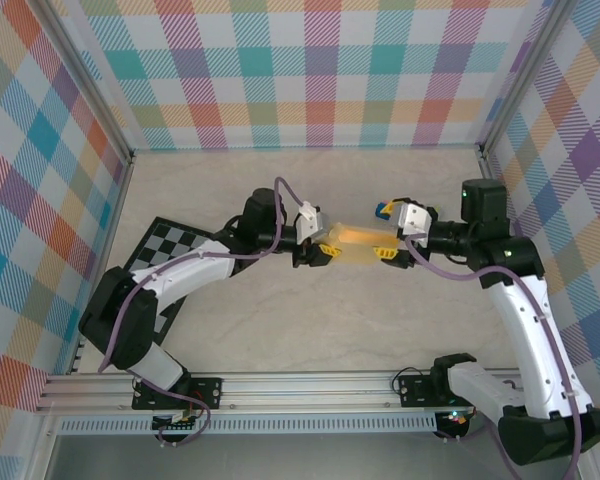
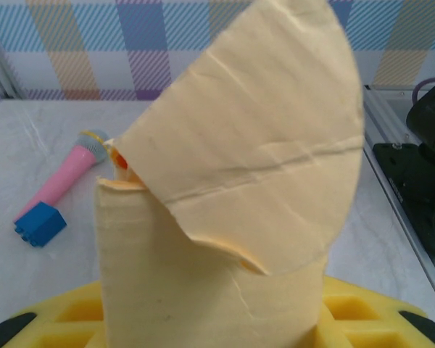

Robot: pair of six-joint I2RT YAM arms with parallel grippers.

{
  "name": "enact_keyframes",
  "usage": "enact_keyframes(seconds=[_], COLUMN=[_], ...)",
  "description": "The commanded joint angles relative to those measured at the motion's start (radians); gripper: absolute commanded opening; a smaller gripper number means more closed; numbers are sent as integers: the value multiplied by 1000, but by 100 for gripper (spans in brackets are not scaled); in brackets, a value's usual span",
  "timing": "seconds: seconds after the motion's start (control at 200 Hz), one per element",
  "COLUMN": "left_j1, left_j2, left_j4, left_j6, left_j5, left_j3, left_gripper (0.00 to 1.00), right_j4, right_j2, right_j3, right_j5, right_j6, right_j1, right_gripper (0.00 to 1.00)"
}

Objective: Fold the paper box

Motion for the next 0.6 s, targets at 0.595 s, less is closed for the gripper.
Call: enact_keyframes(seconds=[0.595], left_j1=[-20], left_j2=[70], left_j4=[220], left_j6=[-19], left_j5=[102], left_j3=[-110], left_gripper=[39], right_j4=[-89], right_j2=[345], right_j3=[-41], right_j5=[199], right_j6=[-130], right_j1=[138], right_gripper=[83])
